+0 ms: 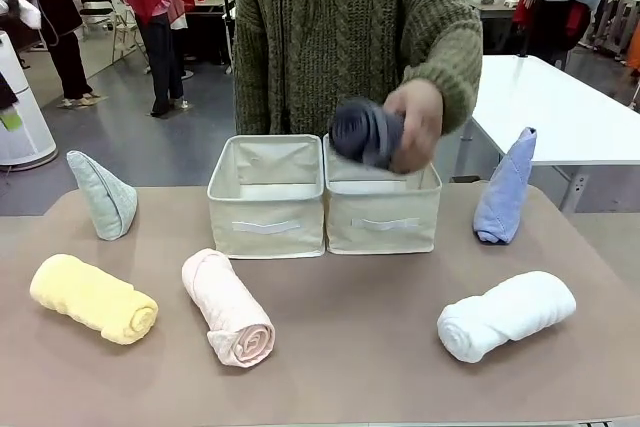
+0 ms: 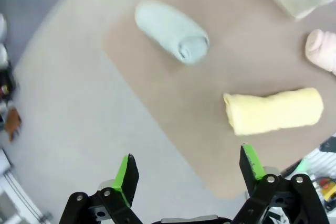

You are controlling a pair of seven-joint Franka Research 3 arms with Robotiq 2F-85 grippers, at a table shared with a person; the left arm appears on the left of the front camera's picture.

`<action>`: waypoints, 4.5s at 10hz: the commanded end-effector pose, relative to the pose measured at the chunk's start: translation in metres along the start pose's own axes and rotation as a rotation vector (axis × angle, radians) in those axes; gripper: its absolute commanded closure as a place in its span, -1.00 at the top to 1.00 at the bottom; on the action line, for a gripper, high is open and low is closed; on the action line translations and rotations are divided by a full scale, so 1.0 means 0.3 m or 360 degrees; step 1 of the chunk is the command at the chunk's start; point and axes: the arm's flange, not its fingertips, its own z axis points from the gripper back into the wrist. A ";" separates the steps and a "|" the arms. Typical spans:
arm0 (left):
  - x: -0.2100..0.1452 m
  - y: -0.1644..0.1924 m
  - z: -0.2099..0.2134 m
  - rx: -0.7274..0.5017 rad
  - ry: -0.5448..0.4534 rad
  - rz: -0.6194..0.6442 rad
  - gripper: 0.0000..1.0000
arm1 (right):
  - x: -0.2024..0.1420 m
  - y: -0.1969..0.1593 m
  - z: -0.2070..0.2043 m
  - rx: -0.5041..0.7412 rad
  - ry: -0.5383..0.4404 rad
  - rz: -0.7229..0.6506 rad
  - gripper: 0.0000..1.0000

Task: Sort the towels based on their folding style.
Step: Pick up one triangle-folded towel and place it in the left Fabric basket.

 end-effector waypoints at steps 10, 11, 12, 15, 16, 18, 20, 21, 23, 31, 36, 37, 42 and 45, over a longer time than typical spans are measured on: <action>0.129 -0.159 -0.231 -0.0149 0.0212 0.0509 1.00 | 0.000 -0.001 -0.002 0.0012 -0.0020 0.0003 1.00; 0.148 -0.152 -0.261 -0.0089 0.0258 0.0748 1.00 | 0.000 -0.001 -0.002 0.0012 -0.0020 0.0003 1.00; 0.151 -0.143 -0.282 -0.0049 0.0279 0.0899 1.00 | 0.000 -0.001 -0.002 0.0012 -0.0020 0.0003 1.00; 0.166 -0.115 -0.330 0.0001 0.0192 0.1136 1.00 | 0.000 -0.001 -0.002 0.0012 -0.0020 0.0003 1.00; 0.179 -0.097 -0.354 -0.0006 0.0177 0.1134 1.00 | 0.000 -0.001 -0.002 0.0012 -0.0020 0.0003 1.00; 0.207 -0.063 -0.388 0.0002 0.0129 0.1149 1.00 | 0.000 -0.001 -0.002 0.0012 -0.0020 0.0003 1.00; 0.246 -0.017 -0.424 0.0004 0.0096 0.1136 1.00 | 0.000 -0.001 -0.002 0.0012 -0.0020 0.0003 1.00; 0.265 0.001 -0.434 -0.0010 0.0108 0.1152 1.00 | 0.000 -0.001 -0.002 0.0012 -0.0020 0.0003 1.00; 0.277 0.010 -0.430 -0.0018 0.0101 0.1155 1.00 | 0.000 -0.001 -0.002 0.0012 -0.0020 0.0003 1.00; 0.273 0.008 -0.426 -0.0005 0.0107 0.1130 -0.96 | 0.000 -0.001 -0.002 0.0012 -0.0020 0.0003 1.00; 0.252 -0.009 -0.422 -0.0011 0.0139 0.1028 -1.00 | 0.000 -0.001 -0.002 0.0012 -0.0020 0.0003 1.00; 0.224 -0.020 -0.314 -0.0078 0.0157 0.0953 -1.00 | 0.000 -0.001 -0.002 0.0012 -0.0020 0.0003 1.00; -0.058 -0.125 0.301 0.0061 -0.0149 0.0563 -1.00 | 0.000 -0.001 -0.002 0.0012 -0.0020 0.0003 1.00; -0.089 -0.147 0.375 0.0070 -0.0155 0.0578 -1.00 | 0.000 -0.001 -0.002 0.0012 -0.0020 0.0003 1.00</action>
